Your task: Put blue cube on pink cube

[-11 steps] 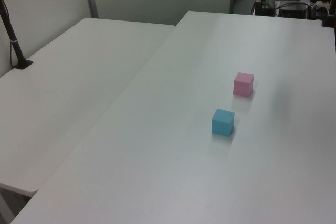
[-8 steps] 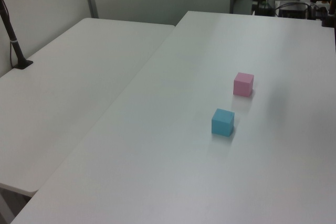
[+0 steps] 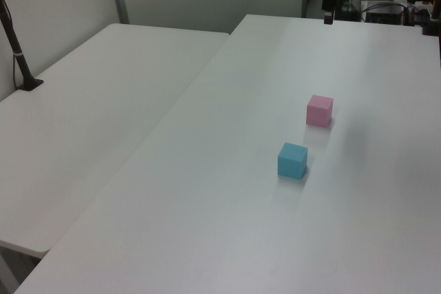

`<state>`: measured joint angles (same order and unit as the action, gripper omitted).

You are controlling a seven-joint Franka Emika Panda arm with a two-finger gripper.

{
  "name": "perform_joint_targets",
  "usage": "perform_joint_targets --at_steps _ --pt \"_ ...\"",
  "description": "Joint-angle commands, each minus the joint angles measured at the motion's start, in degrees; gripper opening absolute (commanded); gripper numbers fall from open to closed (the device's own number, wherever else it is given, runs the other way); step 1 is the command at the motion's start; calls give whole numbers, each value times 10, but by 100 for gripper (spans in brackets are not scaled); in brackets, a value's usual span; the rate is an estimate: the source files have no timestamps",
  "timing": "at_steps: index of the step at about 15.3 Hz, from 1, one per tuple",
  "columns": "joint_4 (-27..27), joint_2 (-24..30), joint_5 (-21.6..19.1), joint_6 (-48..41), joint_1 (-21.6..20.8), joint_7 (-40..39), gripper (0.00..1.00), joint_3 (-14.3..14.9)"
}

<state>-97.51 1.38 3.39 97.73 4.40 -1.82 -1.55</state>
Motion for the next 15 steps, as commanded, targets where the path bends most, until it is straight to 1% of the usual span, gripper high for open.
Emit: perform_joint_targets --at_steps 1,15 --pt "-2 4 -6 9 -3 7 100 3" --pt "-1 5 -6 9 -2 13 100 2"
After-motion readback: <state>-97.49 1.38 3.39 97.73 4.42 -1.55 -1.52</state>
